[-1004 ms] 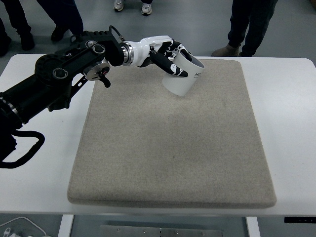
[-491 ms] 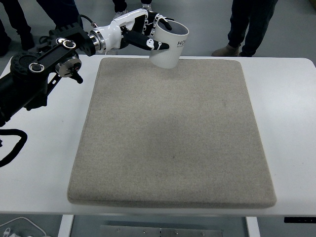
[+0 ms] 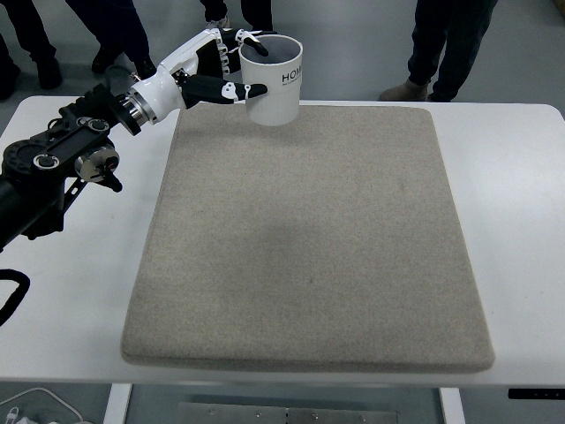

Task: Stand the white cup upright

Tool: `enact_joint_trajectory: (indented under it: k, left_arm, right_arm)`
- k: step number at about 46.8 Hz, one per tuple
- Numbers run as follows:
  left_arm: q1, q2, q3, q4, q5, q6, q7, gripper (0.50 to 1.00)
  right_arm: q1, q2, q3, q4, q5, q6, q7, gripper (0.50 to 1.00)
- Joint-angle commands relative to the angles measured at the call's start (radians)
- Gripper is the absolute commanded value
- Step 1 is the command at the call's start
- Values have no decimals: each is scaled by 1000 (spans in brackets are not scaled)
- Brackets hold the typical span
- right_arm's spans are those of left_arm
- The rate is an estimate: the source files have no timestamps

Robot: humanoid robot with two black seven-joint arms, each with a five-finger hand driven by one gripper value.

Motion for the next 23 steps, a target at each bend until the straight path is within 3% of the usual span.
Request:
enact_joint_trajectory:
  k: [1,23]
  left_arm:
    - [13,-7,0,21,1,9,-3,514]
    - [23,-43,4,121,-98,38,-3,514]
  right_arm:
    - [0,0,0,0,0,0,0,930]
    - [0,0,0,0,0,0,0,930]
